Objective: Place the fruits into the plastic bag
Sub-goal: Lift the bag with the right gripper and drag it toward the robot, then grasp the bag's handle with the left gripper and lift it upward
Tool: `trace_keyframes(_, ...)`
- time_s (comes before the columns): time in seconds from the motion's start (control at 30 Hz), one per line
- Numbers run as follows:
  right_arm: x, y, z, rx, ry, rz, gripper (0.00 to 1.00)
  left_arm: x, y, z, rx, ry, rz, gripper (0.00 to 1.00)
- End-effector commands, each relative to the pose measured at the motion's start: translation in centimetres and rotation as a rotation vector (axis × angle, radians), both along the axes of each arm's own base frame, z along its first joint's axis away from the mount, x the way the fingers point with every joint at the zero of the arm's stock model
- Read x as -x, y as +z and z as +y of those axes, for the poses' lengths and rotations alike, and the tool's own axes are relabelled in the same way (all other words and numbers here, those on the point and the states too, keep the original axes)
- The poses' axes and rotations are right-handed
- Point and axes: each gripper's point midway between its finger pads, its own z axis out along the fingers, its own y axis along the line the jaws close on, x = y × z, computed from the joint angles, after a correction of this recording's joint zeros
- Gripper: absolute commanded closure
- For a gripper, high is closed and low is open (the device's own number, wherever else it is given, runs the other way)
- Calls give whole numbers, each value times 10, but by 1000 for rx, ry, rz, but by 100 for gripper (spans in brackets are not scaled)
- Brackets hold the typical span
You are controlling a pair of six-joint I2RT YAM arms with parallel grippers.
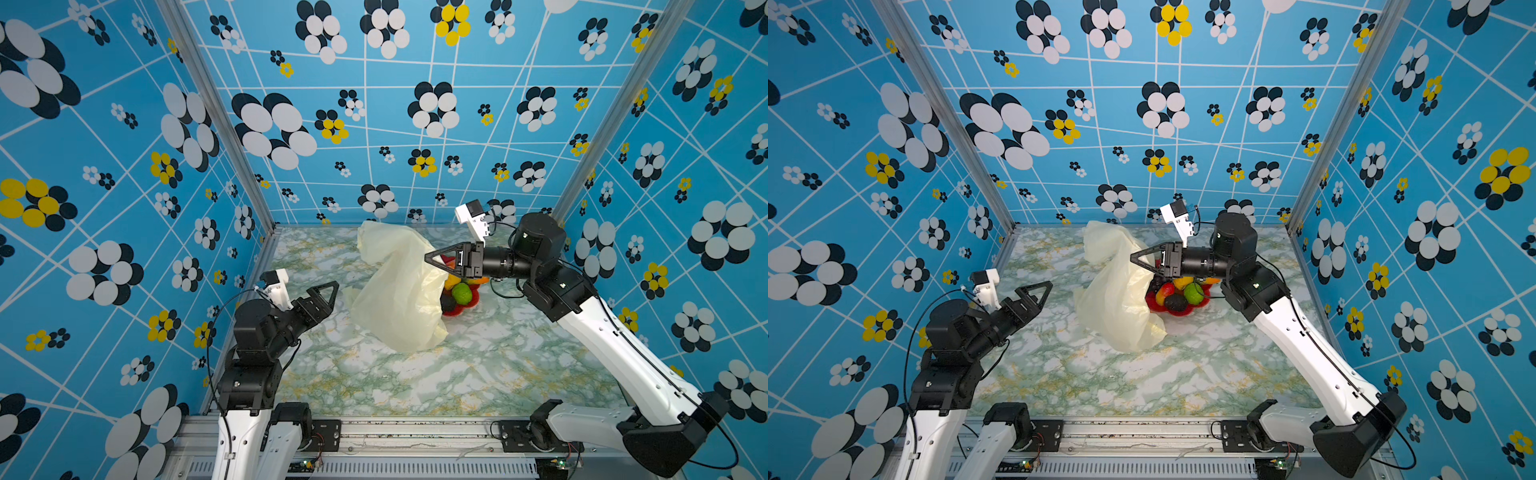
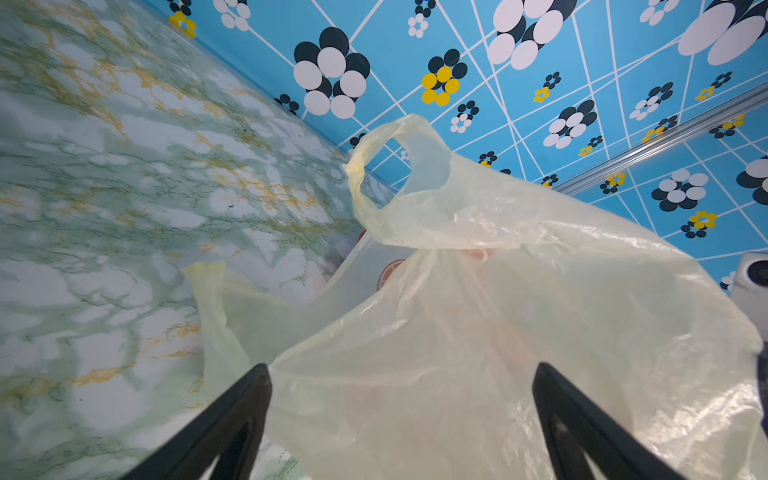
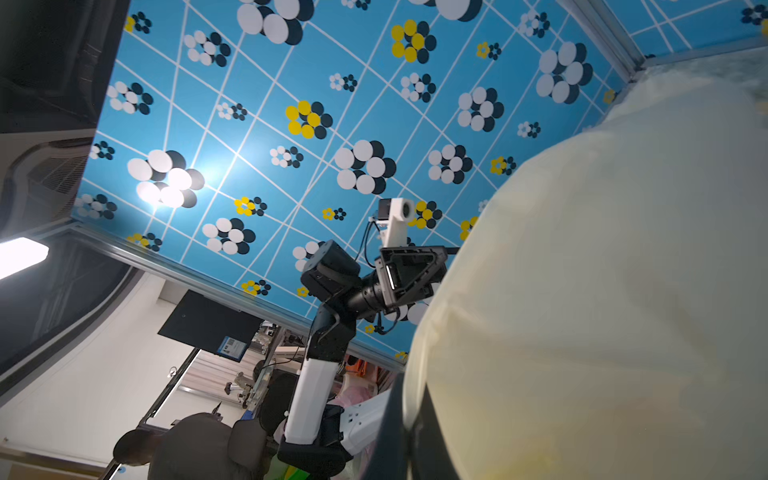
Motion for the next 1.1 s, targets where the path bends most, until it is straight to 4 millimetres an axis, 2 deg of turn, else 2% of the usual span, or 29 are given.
trace_keyframes(0.0, -11, -68, -41, 180, -112, 146, 100, 0, -11, 7, -48, 25, 42, 1)
trace_keyframes(0.1, -29, -135, -87, 402, -289, 272, 100, -5, -18, 6, -33, 26, 48, 1)
trace_keyframes(0.17, -28, -173, -113, 616, -353, 296, 100, -10, -27, 5, -24, 23, 68, 1)
trace_keyframes(0.2, -28, -188, -126, 714, -372, 310, 88, -13, -34, 5, -17, 21, 89, 1)
trace_keyframes(0.23, -27, -199, -136, 789, -385, 322, 68, -16, -40, 4, -11, 17, 107, 1)
trace_keyframes(0.3, -27, -209, -151, 886, -409, 326, 53, -20, -52, 4, -4, 18, 146, 1)
trace_keyframes(0.37, -33, -205, -161, 923, -466, 295, 47, -20, -72, 12, -24, 62, 223, 1)
trace_keyframes(0.43, -40, -189, -164, 901, -524, 246, 44, -16, -96, 24, -52, 131, 337, 1)
trace_keyframes(0.53, -50, -163, -157, 836, -553, 177, 39, -4, -123, 33, -81, 180, 481, 1)
trace_keyframes(0.63, -59, -150, -147, 790, -555, 134, 37, 8, -138, 44, -124, 232, 575, 1)
trace_keyframes(0.77, -67, -147, -125, 734, -516, 104, 37, 9, -150, 55, -150, 271, 643, 1)
trace_keyframes(0.87, -68, -146, -112, 721, -490, 82, 37, 4, -170, 63, -115, 284, 766, 1)
trace_keyframes(1.07, -64, -156, -108, 710, -473, 76, 37, -22, -199, 82, -102, 314, 881, 1)
